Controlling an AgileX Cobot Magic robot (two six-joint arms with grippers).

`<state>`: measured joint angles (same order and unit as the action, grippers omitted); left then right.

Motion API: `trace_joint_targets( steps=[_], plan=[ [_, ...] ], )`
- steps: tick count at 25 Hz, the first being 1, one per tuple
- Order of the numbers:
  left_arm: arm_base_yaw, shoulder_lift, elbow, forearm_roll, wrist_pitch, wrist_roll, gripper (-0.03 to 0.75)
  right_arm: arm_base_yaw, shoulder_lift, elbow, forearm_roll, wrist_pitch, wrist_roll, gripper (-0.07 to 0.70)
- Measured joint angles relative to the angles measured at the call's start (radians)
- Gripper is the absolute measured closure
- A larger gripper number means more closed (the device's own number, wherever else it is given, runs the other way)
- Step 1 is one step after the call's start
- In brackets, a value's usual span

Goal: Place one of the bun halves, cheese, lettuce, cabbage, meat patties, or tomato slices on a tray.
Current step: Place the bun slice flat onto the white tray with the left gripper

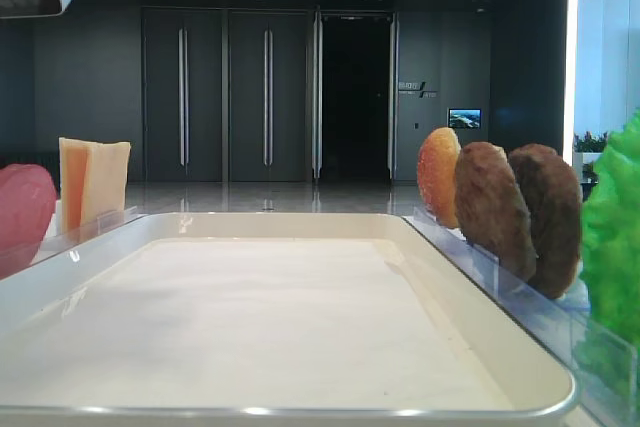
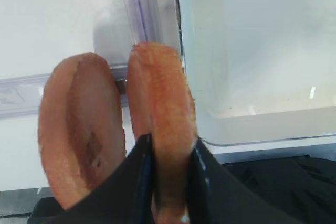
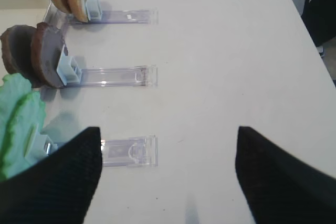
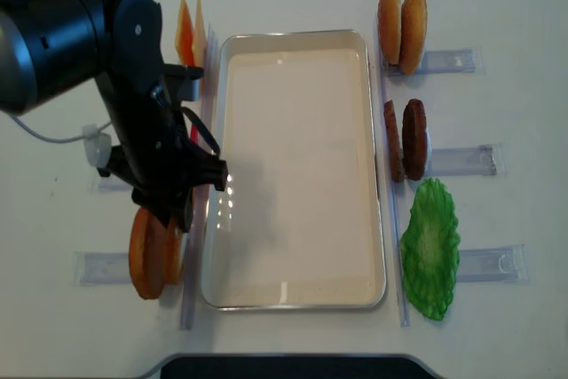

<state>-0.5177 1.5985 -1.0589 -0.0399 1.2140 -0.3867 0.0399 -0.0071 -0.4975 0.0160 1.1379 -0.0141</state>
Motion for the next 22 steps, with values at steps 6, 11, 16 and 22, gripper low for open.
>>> trace_joint_targets(
  steps=[6,11,16,22],
  plan=[
    [0.0,-0.04,0.0,-0.019,0.0,0.001,0.586,0.0,0.0,0.0,0.0,0.0,0.0,0.1],
    [0.0,-0.079,0.0,-0.039,-0.001,0.004,0.586,0.0,0.0,0.0,0.0,0.0,0.0,0.1],
    [0.0,-0.12,0.0,-0.041,-0.001,0.005,0.586,0.0,0.0,0.0,0.0,0.0,0.0,0.1],
    [0.0,-0.146,0.0,-0.042,-0.001,0.005,0.587,0.0,0.0,0.0,0.0,0.0,0.0,0.1]
  ],
)
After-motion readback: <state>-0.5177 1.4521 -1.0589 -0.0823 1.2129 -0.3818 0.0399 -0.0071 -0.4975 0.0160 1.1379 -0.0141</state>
